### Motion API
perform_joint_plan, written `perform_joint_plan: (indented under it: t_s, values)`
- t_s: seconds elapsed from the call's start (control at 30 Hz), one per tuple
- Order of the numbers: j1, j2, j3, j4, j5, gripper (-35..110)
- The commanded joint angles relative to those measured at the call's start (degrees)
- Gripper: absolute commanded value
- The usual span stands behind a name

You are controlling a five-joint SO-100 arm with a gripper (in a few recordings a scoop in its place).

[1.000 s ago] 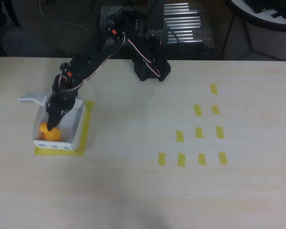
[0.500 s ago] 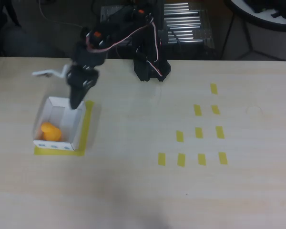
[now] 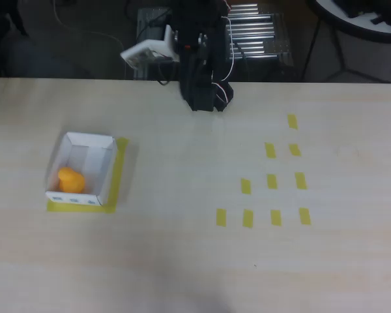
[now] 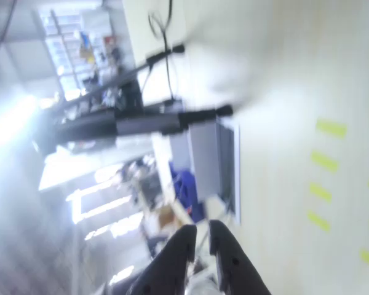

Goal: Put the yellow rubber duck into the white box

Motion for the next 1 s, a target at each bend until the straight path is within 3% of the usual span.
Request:
perform_joint_plan:
  t_s: [0.0,0.5,0.97]
  values:
    - [-5.89,15.29,21.18,-3.87,7.47,0]
    - [-7.03,34.28,63.02,-5.01,7.82,0]
    - [-5.19,34.98,65.39,-4.66,7.65,1]
